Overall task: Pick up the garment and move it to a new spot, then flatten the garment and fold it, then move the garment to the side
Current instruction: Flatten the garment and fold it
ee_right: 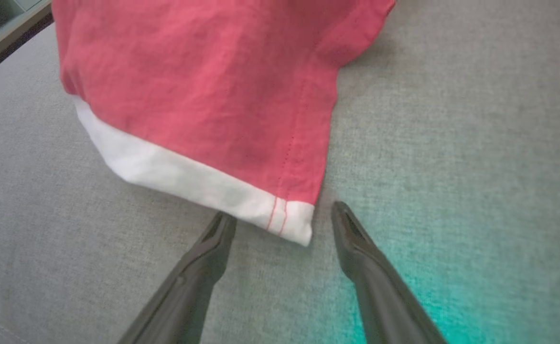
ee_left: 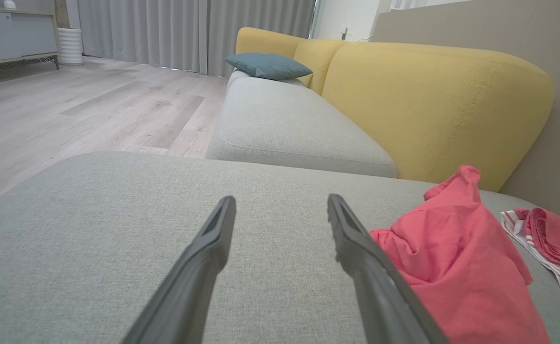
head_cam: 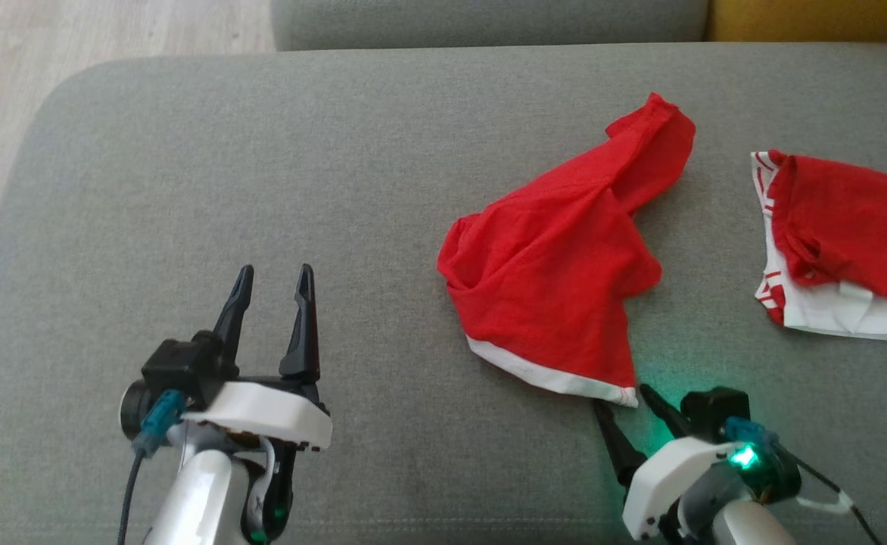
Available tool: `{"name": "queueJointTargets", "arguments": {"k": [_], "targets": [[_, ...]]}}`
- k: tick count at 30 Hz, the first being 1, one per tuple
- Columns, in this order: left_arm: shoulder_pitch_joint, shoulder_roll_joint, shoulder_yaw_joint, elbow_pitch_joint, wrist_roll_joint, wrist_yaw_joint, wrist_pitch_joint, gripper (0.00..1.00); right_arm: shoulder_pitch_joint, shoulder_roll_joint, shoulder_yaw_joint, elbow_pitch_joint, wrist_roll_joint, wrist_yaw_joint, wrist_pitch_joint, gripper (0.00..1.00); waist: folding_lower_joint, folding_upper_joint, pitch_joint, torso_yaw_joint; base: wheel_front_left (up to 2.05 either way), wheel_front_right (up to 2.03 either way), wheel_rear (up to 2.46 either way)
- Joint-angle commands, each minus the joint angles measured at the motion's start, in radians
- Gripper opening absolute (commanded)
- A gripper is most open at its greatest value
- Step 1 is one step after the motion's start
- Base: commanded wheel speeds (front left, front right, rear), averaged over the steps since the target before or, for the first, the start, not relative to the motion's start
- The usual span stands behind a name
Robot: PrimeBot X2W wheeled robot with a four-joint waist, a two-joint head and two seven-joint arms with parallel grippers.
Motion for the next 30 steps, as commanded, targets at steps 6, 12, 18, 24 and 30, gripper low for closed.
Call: {"name": "queueJointTargets", "arguments": {"k": [6, 12, 18, 24, 30], "targets": [[-0.05, 0.006, 0.026, -0.025, 0.003, -0.005, -0.008, 1.0, -0.056, -0.003, 0.022, 0.004, -0.013, 0.002, -0.021, 0.95, 0.0, -0.0001, 0.008, 0.009, 0.0, 0.0, 0.0], [-0.053, 0.006, 0.032, -0.021, 0.003, -0.004, -0.008, 1.0, -0.077, -0.003, 0.02, 0.009, -0.032, 0.002, -0.056, 0.0, 0.0, -0.0001, 0.007, 0.008, 0.0, 0.0, 0.0], [-0.05, 0.006, 0.038, -0.021, 0.002, -0.002, -0.008, 1.0, -0.117, -0.003, -0.082, -0.02, -0.078, 0.002, -0.101, 0.0, 0.0, -0.0001, -0.012, -0.002, 0.0, 0.0, 0.0], [-0.047, 0.006, 0.018, -0.027, -0.003, -0.003, -0.008, 1.0, -0.169, -0.003, -0.259, -0.112, -0.175, 0.002, -0.083, 0.0, 0.0, -0.0001, -0.021, -0.016, 0.0, 0.0, 0.0], [-0.061, 0.006, -0.027, -0.025, -0.01, -0.008, -0.008, 1.0, -0.19, -0.003, -0.402, -0.204, -0.247, 0.002, -0.031, 0.0, 0.0, -0.0001, -0.015, -0.035, 0.0, 0.0, 0.0]]}}
